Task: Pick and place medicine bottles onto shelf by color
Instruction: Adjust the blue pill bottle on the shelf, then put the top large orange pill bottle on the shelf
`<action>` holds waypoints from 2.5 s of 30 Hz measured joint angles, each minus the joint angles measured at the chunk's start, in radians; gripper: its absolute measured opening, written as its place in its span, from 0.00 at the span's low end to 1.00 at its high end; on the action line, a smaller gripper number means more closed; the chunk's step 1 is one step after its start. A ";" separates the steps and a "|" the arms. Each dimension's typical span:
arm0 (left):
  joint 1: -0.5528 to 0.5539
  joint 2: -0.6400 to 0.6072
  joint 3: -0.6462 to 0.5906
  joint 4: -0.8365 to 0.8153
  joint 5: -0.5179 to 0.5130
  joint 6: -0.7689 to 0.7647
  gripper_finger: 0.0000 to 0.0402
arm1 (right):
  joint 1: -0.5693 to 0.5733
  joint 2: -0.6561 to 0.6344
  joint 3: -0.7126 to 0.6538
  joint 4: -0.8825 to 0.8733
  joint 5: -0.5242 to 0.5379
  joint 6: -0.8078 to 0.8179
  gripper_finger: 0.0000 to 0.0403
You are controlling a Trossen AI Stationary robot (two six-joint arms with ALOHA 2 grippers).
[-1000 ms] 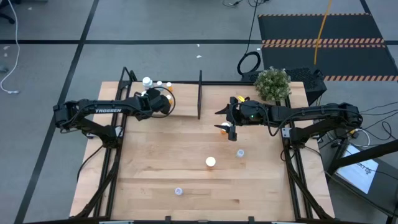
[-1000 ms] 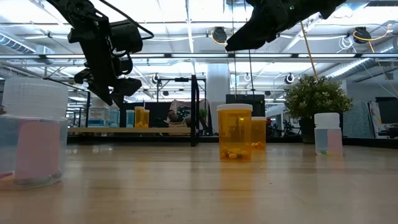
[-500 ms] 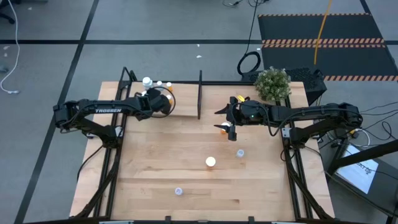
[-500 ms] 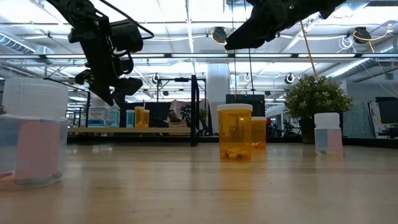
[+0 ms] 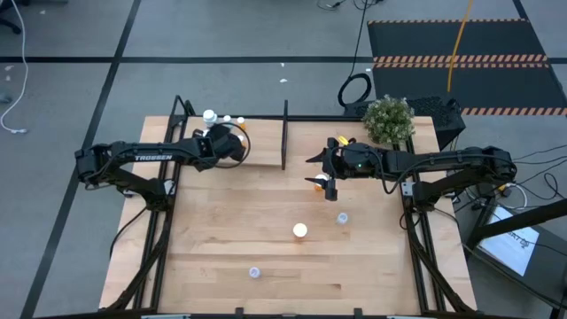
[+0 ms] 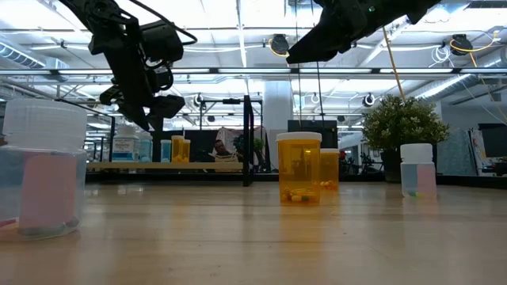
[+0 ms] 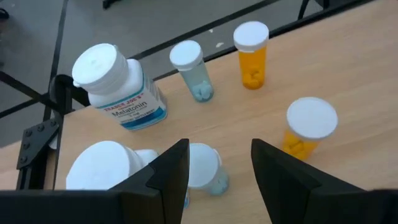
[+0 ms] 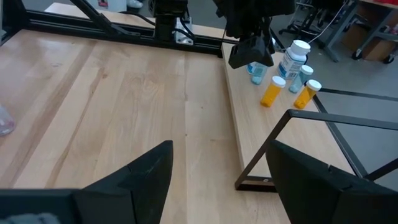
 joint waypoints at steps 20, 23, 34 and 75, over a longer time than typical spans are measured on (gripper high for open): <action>-0.009 0.007 -0.082 0.033 -0.061 -0.082 0.44 | 0.000 0.000 0.000 0.017 0.000 0.006 0.63; -0.009 0.008 -0.095 0.046 -0.074 -0.081 0.44 | 0.000 0.000 0.000 0.019 0.000 0.006 0.63; -0.009 0.008 -0.121 0.137 -0.073 -0.047 0.44 | 0.000 0.000 0.000 0.019 0.000 0.006 0.63; -0.196 -0.318 -0.028 0.210 0.098 0.363 0.44 | 0.164 -0.001 -0.061 -0.292 0.239 0.361 0.79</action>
